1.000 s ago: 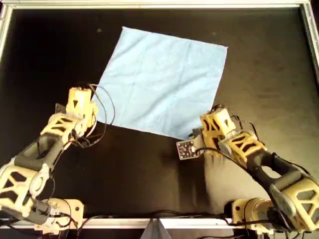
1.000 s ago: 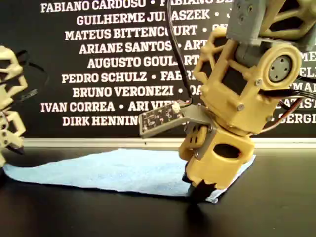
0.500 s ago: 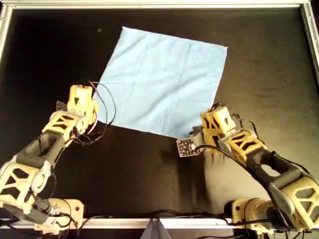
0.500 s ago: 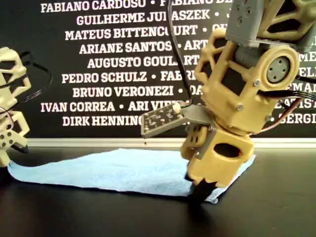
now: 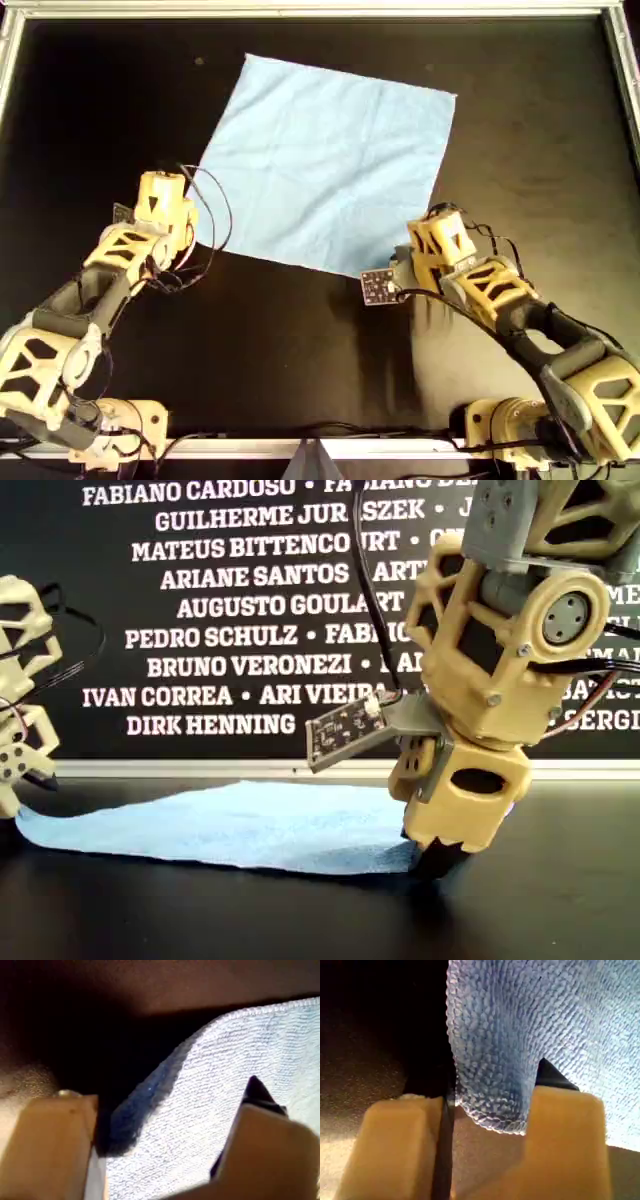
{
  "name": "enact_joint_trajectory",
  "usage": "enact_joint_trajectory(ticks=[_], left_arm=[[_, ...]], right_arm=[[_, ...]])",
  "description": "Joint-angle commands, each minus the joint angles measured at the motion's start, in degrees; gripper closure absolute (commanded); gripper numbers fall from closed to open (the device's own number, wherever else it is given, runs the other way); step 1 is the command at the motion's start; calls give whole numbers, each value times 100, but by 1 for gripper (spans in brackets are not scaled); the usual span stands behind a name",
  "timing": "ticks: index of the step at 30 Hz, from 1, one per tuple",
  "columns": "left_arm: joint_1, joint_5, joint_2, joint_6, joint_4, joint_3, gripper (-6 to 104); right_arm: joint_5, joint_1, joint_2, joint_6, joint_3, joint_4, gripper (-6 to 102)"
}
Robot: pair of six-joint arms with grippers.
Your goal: Fold a cloth
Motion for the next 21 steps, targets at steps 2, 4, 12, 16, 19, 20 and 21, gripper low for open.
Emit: enact_joint_trajectory(ticks=[2,4,12,16,19,20,21], left_arm=[[-123,53,-26,18,97,18,14],[-123,53,18,18,114,18,23],[-123,79,97,9,88,-114,66],[-123,79,290,-53,88,-114,86],[-123,79,457,-79,97,-88,101],[-123,79,483,-79,105,-44,102],[-123,79,519,-79,105,9,100]], right_arm=[[-9,-44,-9,-35,-316,-193,45],[-9,-44,-26,-35,-466,-193,56],[-18,-105,-211,-26,-747,-202,92],[-18,-105,-387,-26,-773,-202,97],[-18,-105,-448,-26,-773,-202,97],[-18,-105,-448,-26,-773,-202,97],[-18,-105,-448,-26,-773,-202,97]])
